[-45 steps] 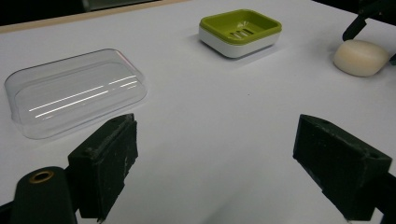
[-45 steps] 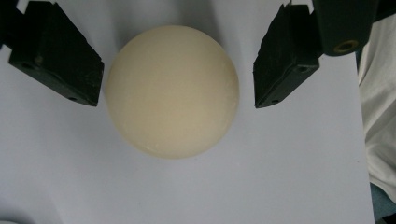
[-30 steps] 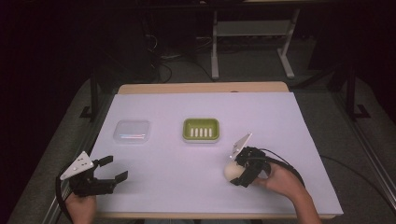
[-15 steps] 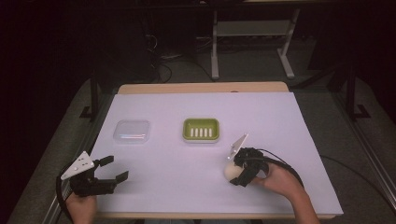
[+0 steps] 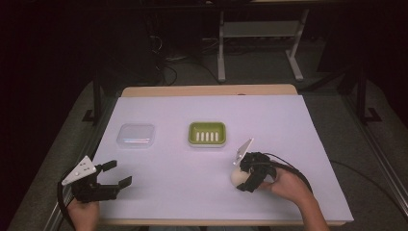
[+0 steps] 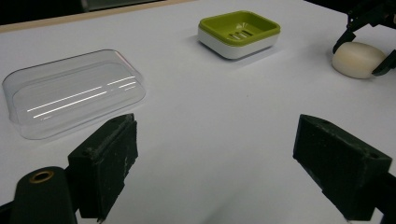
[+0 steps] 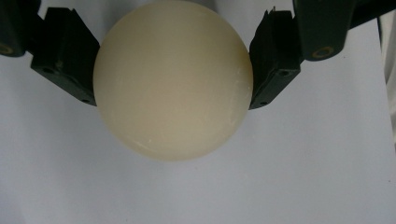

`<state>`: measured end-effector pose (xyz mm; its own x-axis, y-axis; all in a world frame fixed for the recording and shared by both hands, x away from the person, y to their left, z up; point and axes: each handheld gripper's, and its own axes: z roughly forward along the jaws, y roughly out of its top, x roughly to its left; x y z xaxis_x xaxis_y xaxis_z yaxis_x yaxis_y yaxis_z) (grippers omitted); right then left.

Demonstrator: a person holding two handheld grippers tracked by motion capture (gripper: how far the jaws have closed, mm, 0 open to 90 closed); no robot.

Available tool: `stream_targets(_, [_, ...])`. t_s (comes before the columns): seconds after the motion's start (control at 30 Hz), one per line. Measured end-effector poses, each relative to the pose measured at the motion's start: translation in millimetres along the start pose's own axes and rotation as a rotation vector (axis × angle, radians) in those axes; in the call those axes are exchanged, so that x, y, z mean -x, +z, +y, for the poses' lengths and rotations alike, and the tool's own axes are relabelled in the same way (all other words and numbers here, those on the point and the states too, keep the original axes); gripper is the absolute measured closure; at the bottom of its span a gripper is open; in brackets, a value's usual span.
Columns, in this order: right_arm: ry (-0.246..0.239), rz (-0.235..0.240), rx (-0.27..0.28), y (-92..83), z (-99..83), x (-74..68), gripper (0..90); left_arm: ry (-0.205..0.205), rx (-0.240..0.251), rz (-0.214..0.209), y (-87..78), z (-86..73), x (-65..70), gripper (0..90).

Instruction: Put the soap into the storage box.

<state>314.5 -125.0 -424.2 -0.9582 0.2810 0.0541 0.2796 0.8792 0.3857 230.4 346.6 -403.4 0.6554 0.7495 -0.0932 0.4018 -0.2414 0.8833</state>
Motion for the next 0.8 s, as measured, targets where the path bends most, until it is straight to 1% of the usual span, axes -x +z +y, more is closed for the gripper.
stream_targets(0.1, [-0.004, -0.002, -0.004, 0.0, 1.4, 0.9, 24.0, 0.003, 0.001, 0.000, 0.2, 0.4, 0.5, 13.3])
stream_targets(0.13, [-0.001, 0.004, -0.004, -0.3, 2.2, 1.5, 24.0, 0.003, 0.001, 0.000, 0.4, 0.3, 0.5, 13.3])
stream_targets(0.4, [-0.010, 0.013, 0.014, -8.3, 12.8, 6.7, 24.1, -0.004, 0.005, 0.005, -0.7, -0.3, -1.1, 13.3])
stream_targets(0.53, [-0.021, 0.029, 0.032, -13.0, 20.9, 9.6, 24.1, -0.005, 0.008, 0.007, -1.2, -0.1, -1.2, 13.2])
stream_targets(0.63, [-0.028, 0.025, 0.039, -16.5, 27.5, 12.9, 24.1, -0.005, 0.007, 0.009, -2.0, -0.3, -1.7, 13.2])
stream_targets(0.73, [-0.038, 0.030, 0.071, -21.6, 33.8, 18.2, 24.3, -0.008, 0.006, 0.011, -2.6, -0.8, -2.6, 13.3])
stream_targets(0.8, [-0.045, 0.027, 0.075, -22.4, 35.3, 20.0, 24.3, -0.007, -0.001, 0.013, -3.0, -0.7, -3.2, 13.3])
